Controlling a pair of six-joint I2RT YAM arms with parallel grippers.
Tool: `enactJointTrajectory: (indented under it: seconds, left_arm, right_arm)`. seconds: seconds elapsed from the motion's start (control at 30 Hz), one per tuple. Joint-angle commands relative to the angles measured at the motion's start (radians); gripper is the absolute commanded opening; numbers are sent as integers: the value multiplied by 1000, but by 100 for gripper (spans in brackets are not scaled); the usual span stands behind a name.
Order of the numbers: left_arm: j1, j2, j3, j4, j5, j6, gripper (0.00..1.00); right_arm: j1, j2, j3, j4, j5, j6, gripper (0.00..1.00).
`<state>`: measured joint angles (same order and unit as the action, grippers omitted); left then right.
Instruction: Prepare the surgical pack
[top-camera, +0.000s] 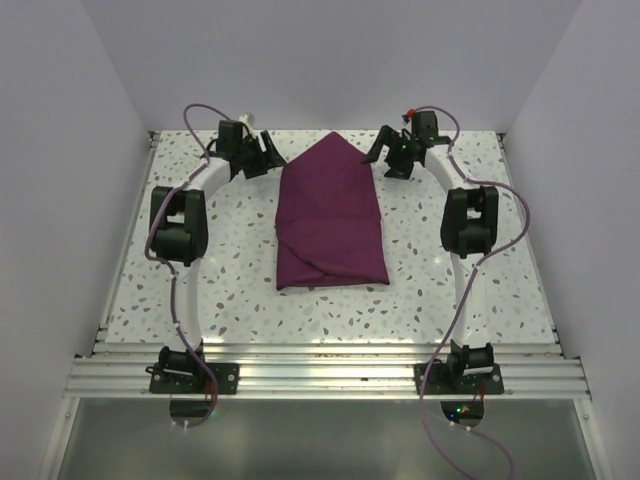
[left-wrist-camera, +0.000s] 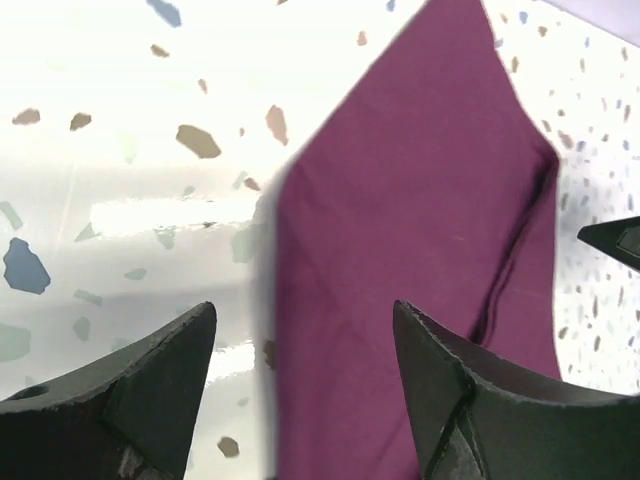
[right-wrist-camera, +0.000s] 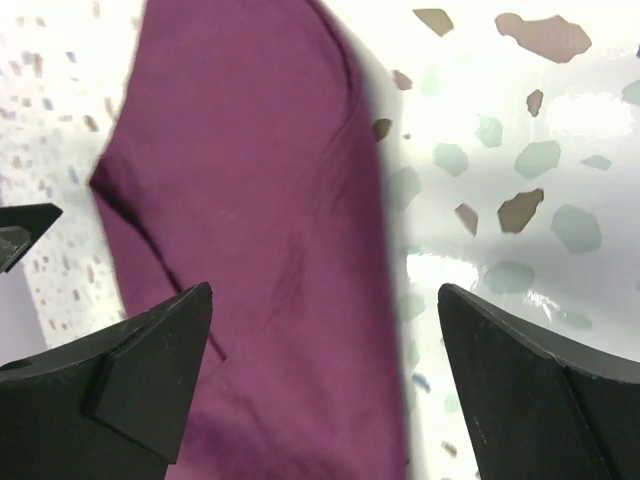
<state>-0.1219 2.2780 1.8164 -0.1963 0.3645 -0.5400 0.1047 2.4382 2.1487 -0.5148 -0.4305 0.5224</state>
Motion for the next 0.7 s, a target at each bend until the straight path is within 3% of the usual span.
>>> enactJointTrajectory:
  seconds: [0.0,0.27,0.4,0.67]
  left_arm:
    - [7,63,30,64,-33,-40,75]
    - [-2,144,43,123,-22,-83,72]
    - [-2,192,83,124,5,-110,67]
    - [-1,296,184,136,117,-150,46]
  right_arm:
    - [20,91,89,5,22,-7,99]
    - [44,281,309,-45,1,28,99]
    - [47,308,309,-34,1,59,99]
    - [46,374,350,-27,-36,100,88]
